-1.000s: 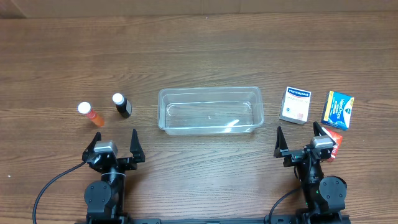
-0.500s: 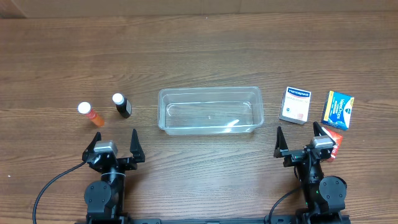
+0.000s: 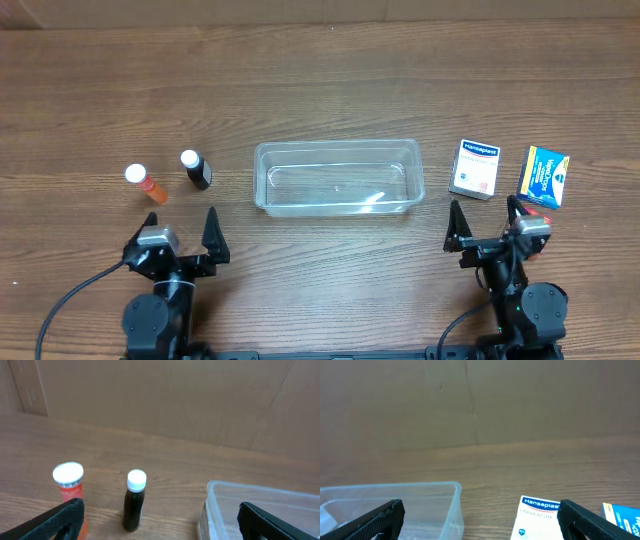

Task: Pack container
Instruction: 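Move the left gripper toward the black bottle with white cap, then grasp the black bottle with the left gripper and lift it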

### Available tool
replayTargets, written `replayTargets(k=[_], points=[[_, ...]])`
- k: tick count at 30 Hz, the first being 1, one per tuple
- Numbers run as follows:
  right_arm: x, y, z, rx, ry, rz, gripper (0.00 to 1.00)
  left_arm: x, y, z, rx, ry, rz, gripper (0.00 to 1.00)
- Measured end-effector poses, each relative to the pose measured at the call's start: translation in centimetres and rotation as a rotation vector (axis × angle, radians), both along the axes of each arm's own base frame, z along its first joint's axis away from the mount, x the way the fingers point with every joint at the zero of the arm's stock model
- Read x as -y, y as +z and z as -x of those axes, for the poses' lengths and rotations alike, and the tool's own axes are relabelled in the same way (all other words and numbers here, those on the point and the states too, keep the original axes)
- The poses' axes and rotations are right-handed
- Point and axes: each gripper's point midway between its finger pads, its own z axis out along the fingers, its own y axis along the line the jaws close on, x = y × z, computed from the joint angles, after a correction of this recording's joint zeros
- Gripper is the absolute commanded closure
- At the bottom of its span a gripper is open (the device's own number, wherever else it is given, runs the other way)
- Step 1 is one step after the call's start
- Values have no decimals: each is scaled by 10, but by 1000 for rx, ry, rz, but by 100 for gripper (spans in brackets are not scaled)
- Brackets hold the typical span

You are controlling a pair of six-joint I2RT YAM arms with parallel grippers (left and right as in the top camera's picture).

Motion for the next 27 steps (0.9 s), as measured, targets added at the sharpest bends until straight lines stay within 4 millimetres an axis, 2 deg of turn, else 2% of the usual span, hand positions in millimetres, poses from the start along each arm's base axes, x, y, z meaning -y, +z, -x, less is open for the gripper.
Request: replayTargets(k=[1, 4, 9, 11, 14, 18, 22, 25, 27], points=[[0, 7, -1, -10, -1, -8, 0, 0, 12, 1, -5, 0, 0, 0], [-1, 18, -9, -66, -4, -36, 0, 0, 25, -1, -53, 0, 0, 0], [-4, 26, -31, -301, -15, -56, 0, 0, 26, -11, -336, 0, -3, 0], [-5, 24, -39, -443, -22, -46, 0, 0, 29, -14, -451, 0, -4, 0], [-6, 27, -48, -616, -32, -32, 0, 0, 47, -25, -585, 2, -5, 0], [-7, 25, -58, -799, -43, -13, 0, 8, 67, -28, -761, -46, 20, 0], [-6, 10, -54, -904, -48, -1, 0, 18, 85, -33, -805, -96, 44, 0], [-6, 9, -53, -913, -49, 0, 0, 16, 87, -43, -815, -85, 43, 0], [-6, 7, -51, -924, -49, 2, 0, 14, 75, -54, -868, -71, 42, 0]])
